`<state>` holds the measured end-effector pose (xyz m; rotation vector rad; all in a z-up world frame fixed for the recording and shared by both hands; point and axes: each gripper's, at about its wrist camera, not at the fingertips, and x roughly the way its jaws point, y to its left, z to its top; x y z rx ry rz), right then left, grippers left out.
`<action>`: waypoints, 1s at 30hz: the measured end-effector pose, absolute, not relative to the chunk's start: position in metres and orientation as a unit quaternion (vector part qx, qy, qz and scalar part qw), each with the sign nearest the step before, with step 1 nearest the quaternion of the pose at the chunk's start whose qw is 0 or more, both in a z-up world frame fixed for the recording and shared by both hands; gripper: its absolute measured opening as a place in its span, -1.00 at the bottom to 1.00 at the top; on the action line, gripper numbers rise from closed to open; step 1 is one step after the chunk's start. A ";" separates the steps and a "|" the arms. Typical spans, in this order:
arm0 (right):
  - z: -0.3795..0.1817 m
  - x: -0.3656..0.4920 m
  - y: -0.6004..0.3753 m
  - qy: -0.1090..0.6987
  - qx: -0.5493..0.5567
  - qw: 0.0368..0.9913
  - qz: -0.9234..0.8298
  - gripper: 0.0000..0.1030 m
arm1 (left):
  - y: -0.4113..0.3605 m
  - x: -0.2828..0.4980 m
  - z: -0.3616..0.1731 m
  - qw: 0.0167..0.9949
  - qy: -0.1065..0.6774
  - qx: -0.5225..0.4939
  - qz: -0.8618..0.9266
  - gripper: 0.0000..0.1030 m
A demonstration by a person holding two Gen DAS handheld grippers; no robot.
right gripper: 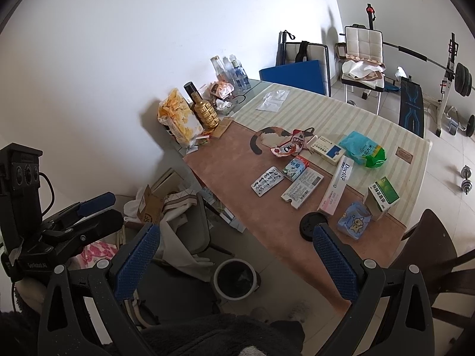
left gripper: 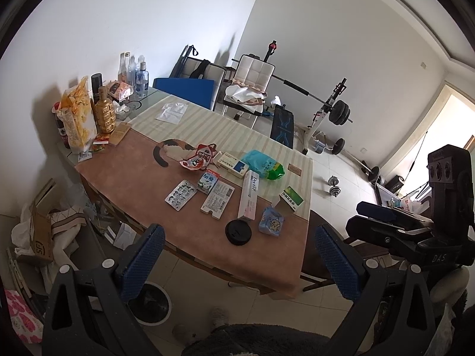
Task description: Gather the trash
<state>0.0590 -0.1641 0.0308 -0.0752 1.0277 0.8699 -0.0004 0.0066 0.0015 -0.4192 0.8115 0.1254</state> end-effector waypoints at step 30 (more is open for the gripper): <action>0.032 0.056 -0.162 0.475 -0.038 0.782 0.402 1.00 | 0.000 0.003 0.004 0.896 0.391 -0.200 0.059 1.00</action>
